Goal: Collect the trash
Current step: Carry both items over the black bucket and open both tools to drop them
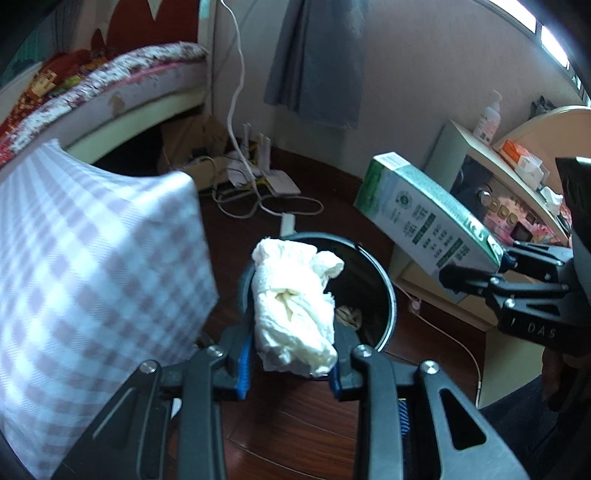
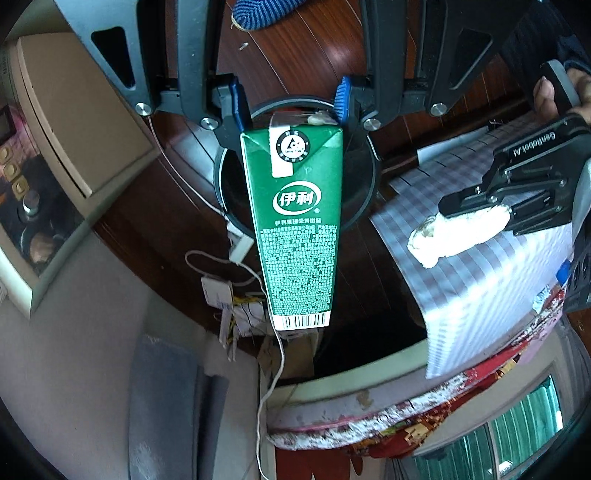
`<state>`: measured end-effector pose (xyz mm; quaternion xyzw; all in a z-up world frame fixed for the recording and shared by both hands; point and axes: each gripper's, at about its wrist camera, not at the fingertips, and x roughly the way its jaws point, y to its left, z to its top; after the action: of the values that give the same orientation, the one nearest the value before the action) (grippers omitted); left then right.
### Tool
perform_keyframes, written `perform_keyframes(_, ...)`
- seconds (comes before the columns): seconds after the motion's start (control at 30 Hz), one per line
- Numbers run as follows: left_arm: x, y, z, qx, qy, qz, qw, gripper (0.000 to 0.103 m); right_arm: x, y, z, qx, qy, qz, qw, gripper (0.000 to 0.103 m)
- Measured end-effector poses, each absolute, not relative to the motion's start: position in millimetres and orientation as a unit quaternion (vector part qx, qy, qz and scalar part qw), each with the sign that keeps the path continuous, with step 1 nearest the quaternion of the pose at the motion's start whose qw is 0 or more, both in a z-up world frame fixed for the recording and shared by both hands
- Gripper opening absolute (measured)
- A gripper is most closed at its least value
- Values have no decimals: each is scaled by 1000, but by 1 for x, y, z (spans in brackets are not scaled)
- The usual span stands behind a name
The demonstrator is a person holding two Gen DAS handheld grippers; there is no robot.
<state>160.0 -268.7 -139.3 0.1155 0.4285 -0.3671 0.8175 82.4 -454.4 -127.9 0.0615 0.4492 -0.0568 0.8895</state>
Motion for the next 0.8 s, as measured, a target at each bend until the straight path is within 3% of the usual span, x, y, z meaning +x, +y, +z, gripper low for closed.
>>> perform_keyframes(0.7, 198, -323, -223, 124, 519, -407, 741, 38, 141, -466, -222, -11, 561, -13, 827, 40)
perform_keyframes(0.73, 200, -322, -225, 119, 520, -407, 741, 54, 143, -466, -223, -19, 561, -11, 827, 41)
perform_keyframes(0.77, 202, -319, -226, 117, 519, -396, 748, 88, 144, -467, -228, -36, 569, -23, 821, 61)
perform_keyframes(0.8, 202, -314, -226, 115, 511, -380, 762, 100, 145, -469, -231, -43, 575, -35, 816, 88)
